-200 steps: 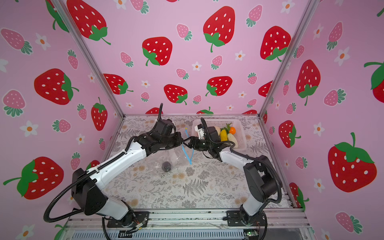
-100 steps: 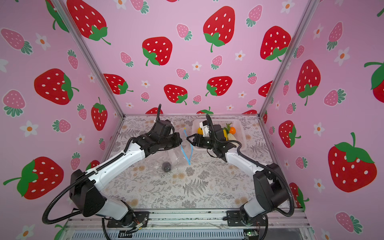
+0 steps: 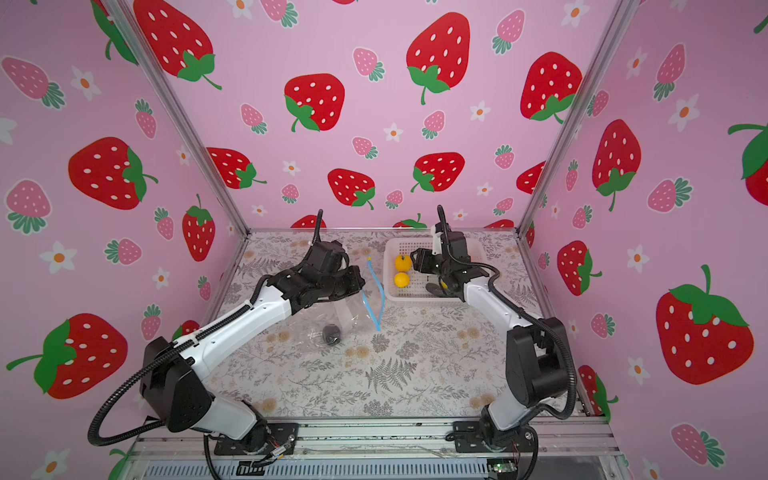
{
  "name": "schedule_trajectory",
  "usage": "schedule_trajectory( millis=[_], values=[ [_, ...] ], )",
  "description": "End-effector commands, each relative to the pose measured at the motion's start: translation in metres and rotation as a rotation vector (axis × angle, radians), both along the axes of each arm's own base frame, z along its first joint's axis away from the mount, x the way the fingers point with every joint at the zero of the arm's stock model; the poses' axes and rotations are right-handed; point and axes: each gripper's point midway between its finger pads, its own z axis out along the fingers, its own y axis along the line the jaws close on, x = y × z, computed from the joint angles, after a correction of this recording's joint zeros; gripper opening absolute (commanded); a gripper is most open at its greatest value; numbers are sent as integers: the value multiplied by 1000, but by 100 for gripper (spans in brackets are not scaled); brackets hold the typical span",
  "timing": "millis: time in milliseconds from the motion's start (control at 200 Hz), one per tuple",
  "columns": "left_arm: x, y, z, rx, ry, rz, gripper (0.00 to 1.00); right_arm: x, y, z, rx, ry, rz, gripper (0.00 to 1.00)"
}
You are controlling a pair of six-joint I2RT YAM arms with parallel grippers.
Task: Place the food in the zip-top bag and seal the zipper
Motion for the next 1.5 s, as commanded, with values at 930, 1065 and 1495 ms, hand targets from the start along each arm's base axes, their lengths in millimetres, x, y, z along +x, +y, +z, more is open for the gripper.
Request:
schedule_trajectory(
  millis=[930, 1065, 1495],
  values=[
    [14, -18, -10, -13, 29, -37, 0, 95, -42, -105, -336, 142, -113, 72],
    [16, -18, -12, -9, 33, -35, 0, 99, -38, -113, -337, 155, -104, 76],
    [17, -19, -15, 1, 40, -37, 0, 100, -21, -128, -341, 176, -67, 81]
  ],
)
